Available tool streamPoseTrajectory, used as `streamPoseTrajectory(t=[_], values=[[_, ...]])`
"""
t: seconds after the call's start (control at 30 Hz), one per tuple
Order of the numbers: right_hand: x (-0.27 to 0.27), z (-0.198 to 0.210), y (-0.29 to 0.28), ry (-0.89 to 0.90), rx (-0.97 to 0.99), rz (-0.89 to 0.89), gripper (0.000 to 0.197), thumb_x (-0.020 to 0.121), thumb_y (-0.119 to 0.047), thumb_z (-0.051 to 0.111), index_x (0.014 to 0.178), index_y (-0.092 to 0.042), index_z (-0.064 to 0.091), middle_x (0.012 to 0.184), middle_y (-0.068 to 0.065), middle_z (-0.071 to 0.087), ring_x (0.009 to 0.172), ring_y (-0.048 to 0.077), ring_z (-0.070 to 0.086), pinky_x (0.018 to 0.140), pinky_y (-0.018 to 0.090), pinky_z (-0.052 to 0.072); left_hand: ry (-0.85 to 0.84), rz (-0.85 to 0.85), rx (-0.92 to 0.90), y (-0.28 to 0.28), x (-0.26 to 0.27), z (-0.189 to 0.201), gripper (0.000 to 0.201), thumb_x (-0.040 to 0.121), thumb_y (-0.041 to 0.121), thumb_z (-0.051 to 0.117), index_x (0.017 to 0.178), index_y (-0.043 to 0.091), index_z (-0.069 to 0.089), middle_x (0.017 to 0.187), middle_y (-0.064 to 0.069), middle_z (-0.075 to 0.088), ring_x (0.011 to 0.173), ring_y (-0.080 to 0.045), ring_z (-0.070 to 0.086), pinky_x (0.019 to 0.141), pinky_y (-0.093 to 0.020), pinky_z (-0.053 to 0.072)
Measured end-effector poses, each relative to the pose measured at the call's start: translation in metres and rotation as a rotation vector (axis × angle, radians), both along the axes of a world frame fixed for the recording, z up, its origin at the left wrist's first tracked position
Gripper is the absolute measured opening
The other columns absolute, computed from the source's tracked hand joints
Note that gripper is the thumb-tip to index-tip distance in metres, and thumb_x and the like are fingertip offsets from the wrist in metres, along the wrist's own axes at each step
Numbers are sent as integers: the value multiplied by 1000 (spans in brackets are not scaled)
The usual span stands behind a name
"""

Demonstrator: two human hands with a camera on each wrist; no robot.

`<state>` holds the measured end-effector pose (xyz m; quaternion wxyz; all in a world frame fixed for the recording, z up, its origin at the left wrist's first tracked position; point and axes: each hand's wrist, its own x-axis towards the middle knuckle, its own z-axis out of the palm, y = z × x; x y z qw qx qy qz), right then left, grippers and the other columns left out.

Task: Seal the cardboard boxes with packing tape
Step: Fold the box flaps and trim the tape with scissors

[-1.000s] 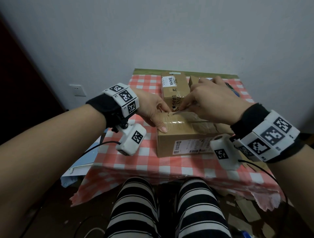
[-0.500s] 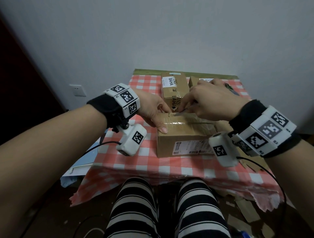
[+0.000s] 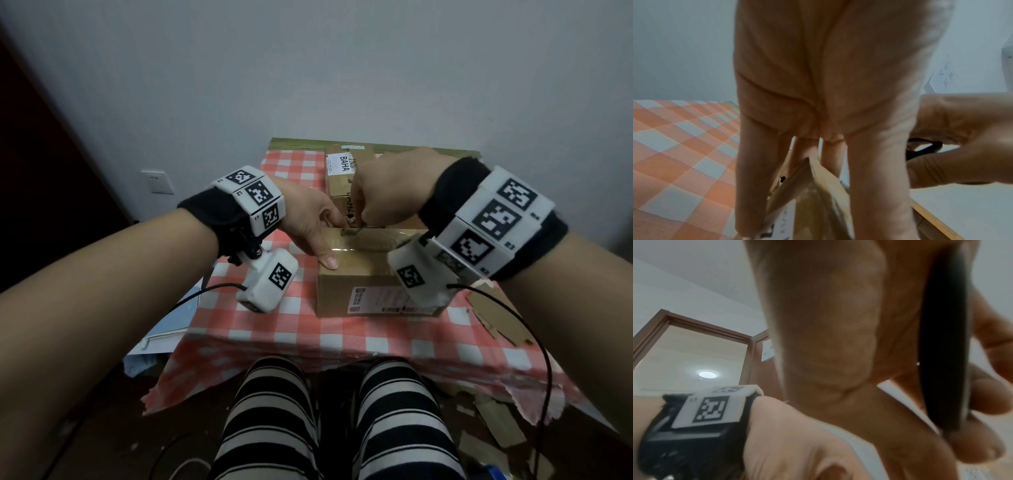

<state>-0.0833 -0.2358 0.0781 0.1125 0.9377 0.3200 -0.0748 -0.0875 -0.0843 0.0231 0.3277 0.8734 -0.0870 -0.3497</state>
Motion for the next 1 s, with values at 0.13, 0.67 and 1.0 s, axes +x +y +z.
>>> streamPoseTrajectory(t=[0.13,0.67,1.0], values=[[-1,-6,-7,63,58,-5,24,88,-20,51,98,-29,71,99,-6,67,95,19,60,78,31,47,22,10,-21,2,1,-2,65,52,27,83,114,13,68,89,0,75,84,-15,69,87,-32,54],[3,-61,-53,117,516,-73,7,94,-34,61,96,-40,65,85,-16,60,88,13,56,62,29,39,81,40,-67,3,3,-4,62,56,18,80,117,12,66,81,5,74,80,-13,68,87,-31,53],[-9,-80,-59,71,658,-136,16,94,-38,56,102,-51,61,105,-16,65,111,17,55,90,51,47,93,47,-65,3,4,-3,69,58,17,79,124,10,62,89,3,74,86,-13,69,87,-29,53]])
